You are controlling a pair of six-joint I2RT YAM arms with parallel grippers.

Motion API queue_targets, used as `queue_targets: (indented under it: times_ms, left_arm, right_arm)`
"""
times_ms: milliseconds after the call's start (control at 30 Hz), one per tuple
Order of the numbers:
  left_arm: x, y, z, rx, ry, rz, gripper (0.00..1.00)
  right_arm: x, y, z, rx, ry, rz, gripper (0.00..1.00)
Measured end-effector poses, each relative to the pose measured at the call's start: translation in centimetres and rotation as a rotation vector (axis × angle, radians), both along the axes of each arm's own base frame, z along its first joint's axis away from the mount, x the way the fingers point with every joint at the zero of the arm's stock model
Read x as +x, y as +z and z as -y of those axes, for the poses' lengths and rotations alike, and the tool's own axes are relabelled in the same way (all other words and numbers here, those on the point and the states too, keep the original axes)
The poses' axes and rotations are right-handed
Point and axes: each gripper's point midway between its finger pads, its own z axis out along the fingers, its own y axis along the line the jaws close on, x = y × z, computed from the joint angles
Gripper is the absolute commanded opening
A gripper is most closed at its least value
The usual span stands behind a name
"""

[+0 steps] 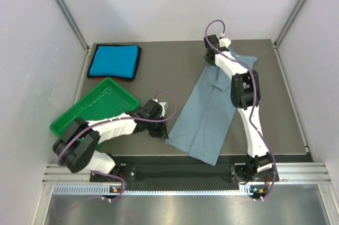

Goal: Fold and stack the t-shirts
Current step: Fold the tshirt

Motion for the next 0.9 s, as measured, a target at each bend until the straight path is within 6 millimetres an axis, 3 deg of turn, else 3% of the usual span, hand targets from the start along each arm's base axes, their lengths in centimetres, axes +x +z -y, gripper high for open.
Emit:
queue_targets:
  times_ms: [133,333,500,667,800,900]
  left_arm:
    - [0.0,0.6,0.0,-0.016,0.028,0.005,0.00]
    - [0.1,0.9,-0.1,-0.025,0.066,0.010,0.00]
    - [-0.6,-0.2,-0.7,-0.015,0.093,-0.020,0.00]
    - [-1.3,-0.3,-1.0,-0.026,0.118,-0.047,0.00]
    - [-1.4,-0.1,-1.2,-0.025,0.126,-0.050,0.00]
    - [-1.5,0.2,-1.5,-0.019,0.131,-0.040,0.11]
  right_arm:
    - [1.3,0.1,-1.2,0.042,0.033,0.041,0.00]
    - [3.7,0.2,-5.3,0.150,0.134,0.133,0.00]
    - [3.9,0.4,-8.4,0.204,0.197,0.171,0.01]
    - [3.5,0.8,-11.1,0.239,0.259,0.188,0.28]
    - [3.2,1.1,-11.9,0.251,0.306,0.191,0.36]
    - [2.2,1.6,-11.9,0.256,0.341,0.172,0.40]
